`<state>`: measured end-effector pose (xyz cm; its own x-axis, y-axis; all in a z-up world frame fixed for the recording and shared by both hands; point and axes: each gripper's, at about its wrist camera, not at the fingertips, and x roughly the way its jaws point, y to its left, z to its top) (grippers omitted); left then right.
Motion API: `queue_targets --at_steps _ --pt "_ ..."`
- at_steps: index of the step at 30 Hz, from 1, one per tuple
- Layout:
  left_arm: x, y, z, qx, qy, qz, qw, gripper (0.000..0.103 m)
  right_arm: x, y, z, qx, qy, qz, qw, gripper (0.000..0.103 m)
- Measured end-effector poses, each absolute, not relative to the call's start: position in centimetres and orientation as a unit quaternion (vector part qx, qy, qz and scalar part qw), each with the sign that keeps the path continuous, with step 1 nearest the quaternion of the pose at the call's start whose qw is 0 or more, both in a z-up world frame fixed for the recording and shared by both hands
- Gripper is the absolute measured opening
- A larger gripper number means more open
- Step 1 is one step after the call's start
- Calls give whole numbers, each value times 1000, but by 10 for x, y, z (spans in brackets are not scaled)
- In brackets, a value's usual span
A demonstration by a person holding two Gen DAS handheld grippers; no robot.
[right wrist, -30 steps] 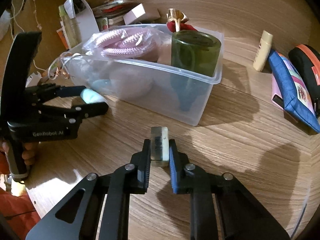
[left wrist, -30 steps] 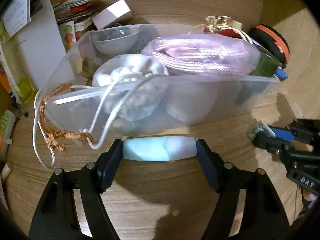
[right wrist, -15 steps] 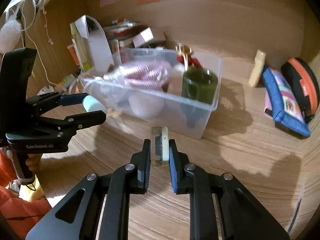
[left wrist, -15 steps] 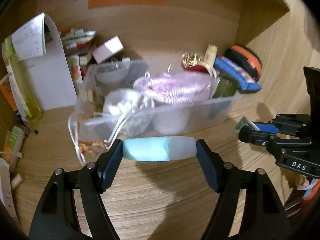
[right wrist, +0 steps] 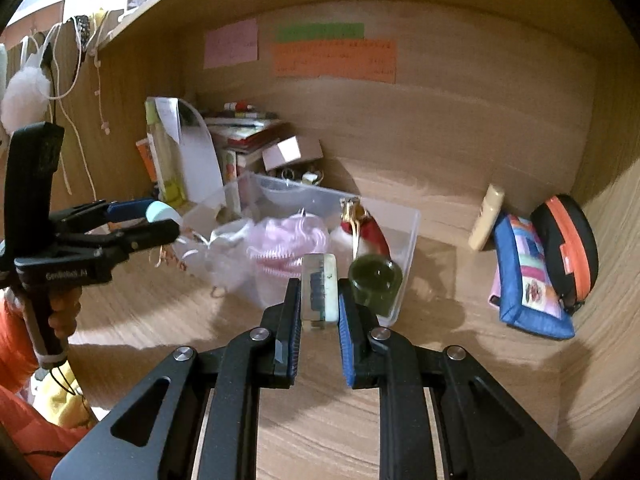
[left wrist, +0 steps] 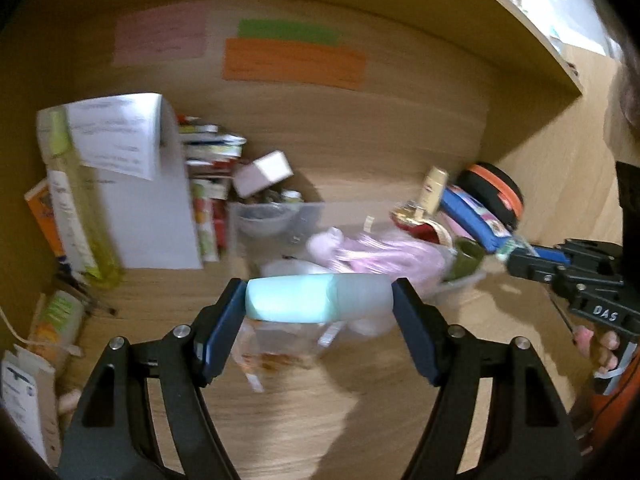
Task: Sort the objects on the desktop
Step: 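Carry the cylinder with the left gripper while the right carries the small box over the clear box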
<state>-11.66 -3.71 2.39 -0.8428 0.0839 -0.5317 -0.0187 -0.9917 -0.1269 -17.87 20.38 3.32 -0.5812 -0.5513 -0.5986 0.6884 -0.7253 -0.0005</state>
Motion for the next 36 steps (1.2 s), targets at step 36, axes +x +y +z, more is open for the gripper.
queue_targets --at_steps 36 --pt "-203 -52 -12 -327 -93 938 71 73 -244 113 -6 303 115 -884 338 15"
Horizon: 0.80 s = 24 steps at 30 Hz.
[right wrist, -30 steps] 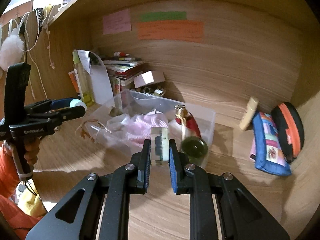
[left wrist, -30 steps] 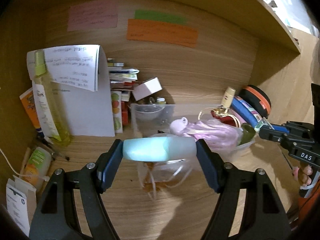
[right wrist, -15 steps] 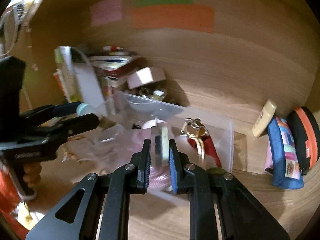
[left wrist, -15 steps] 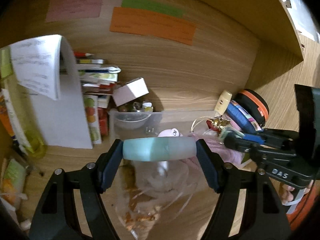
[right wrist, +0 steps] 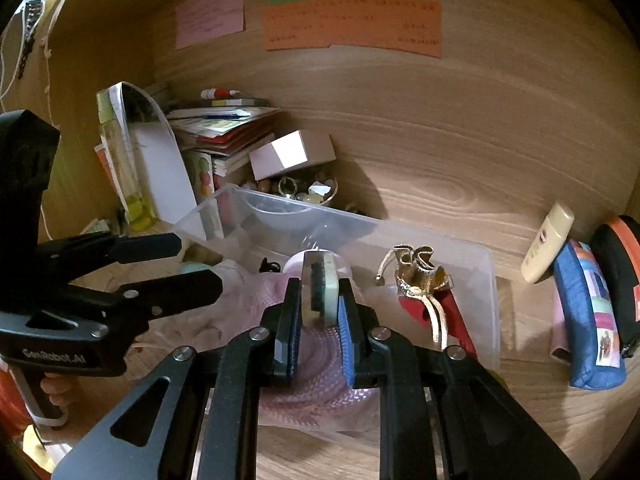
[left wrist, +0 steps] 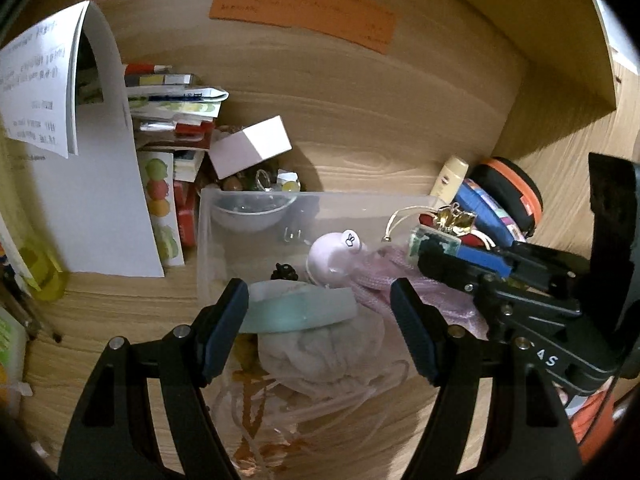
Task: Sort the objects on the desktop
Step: 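Carry the cylinder with the left gripper while the right carries the small box over the clear box, then release the cylinder into the box with the left gripper while the right releases the small box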
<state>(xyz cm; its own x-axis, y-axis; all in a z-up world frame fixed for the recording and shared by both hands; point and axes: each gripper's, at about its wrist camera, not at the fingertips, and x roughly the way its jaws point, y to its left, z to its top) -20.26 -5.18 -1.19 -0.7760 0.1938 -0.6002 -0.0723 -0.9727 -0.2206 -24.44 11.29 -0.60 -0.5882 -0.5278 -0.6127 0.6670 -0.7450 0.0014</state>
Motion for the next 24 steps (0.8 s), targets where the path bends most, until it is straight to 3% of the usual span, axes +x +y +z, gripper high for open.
queue_targets --at_steps 9,13,20,24 --pt "-198 -57 -8 -323 -103 938 67 73 -247 112 -3 309 112 -883 336 22" --pt "-192 -58 0 -315 -104 941 64 75 -239 112 3 307 112 -881 342 39" --pt "-174 -61 11 -301 -117 945 54 77 -218 114 16 285 110 -891 336 53" --pt "-159 -64 18 -290 -118 949 40 84 -205 116 17 279 117 -895 327 58"
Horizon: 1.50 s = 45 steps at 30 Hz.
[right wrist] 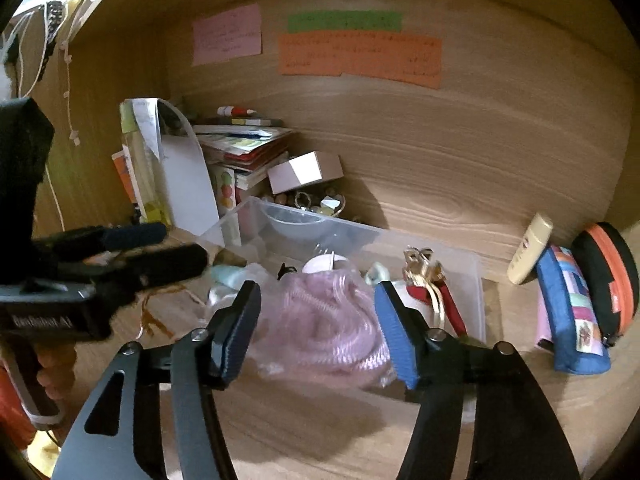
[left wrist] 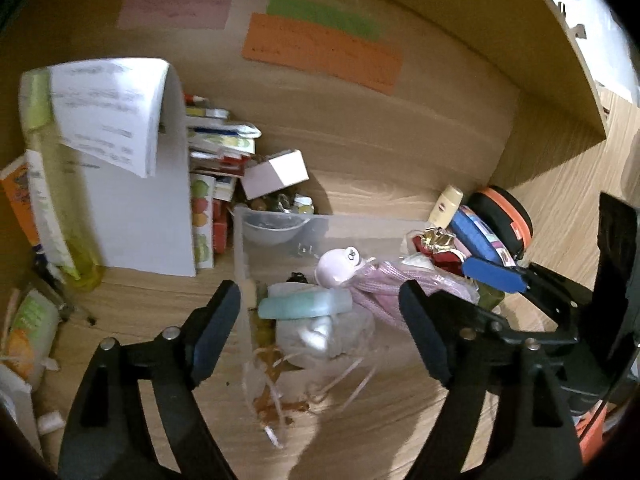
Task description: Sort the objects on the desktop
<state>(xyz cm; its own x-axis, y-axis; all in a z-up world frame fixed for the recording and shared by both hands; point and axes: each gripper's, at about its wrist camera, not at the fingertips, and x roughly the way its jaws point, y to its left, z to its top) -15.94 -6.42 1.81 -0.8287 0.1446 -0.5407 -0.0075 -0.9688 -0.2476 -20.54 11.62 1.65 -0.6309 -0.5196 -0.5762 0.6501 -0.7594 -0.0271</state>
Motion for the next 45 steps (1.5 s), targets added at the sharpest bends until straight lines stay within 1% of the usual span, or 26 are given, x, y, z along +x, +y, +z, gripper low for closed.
queue_targets --at_steps 2,4,6,8,13,15,17,19,29,33,39,45 --pt "-149 -63 22 -282 -111 953 32 88 -197 120 18 274 119 -899 321 66" --pt "-142 -61 25 -275 -106 955 27 93 -189 125 20 266 119 -903 316 71" --pt "-135 -58 28 -271 -98 957 23 94 -180 131 23 256 119 -908 310 75" --pt "-128 -54 30 -266 -92 959 18 95 -173 136 25 250 118 -912 304 83" --pt "-116 -47 32 -260 -87 962 14 96 -159 153 25 251 108 -918 288 87" --pt "-111 -44 31 -256 -85 963 12 97 -155 160 24 252 103 -921 280 90" --pt "-105 -43 30 -252 -86 964 7 98 -150 168 22 252 95 -924 273 96" --pt "-100 -40 28 -246 -84 966 1 98 -144 176 20 250 85 -926 269 98" --pt "-82 -29 14 -227 -72 971 -23 100 -124 195 6 229 51 -943 236 100" --pt "-78 -23 7 -225 -64 972 -31 100 -120 192 2 225 58 -944 233 100" --pt "-78 -20 2 -225 -56 972 -33 100 -117 195 2 226 46 -945 233 100" --pt "-77 -11 0 -221 -42 974 -29 100 -111 191 6 218 63 -950 212 100"
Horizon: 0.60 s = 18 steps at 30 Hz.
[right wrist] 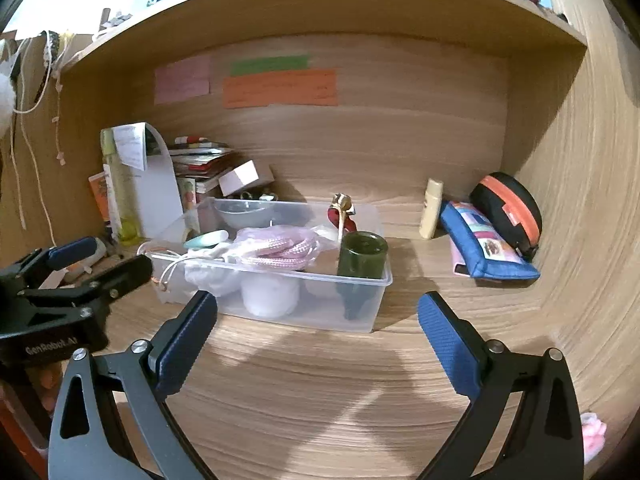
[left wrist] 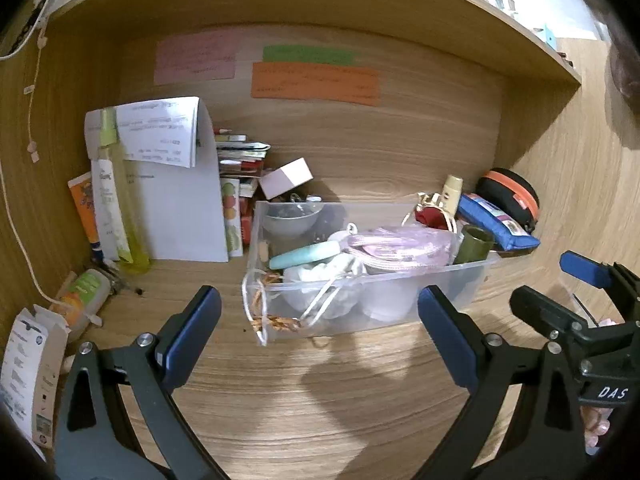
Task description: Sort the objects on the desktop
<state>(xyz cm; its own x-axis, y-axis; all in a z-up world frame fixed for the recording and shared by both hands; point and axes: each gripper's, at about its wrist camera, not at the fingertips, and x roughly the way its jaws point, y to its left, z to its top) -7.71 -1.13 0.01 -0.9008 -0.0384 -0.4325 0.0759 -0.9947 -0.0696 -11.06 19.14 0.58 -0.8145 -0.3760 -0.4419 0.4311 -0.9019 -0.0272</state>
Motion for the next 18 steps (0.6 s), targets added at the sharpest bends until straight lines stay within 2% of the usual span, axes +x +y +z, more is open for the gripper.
queue_targets --at_steps 18 --pt "-77 2 -1 216 18 -976 21 101 -101 189 11 212 74 -951 214 102"
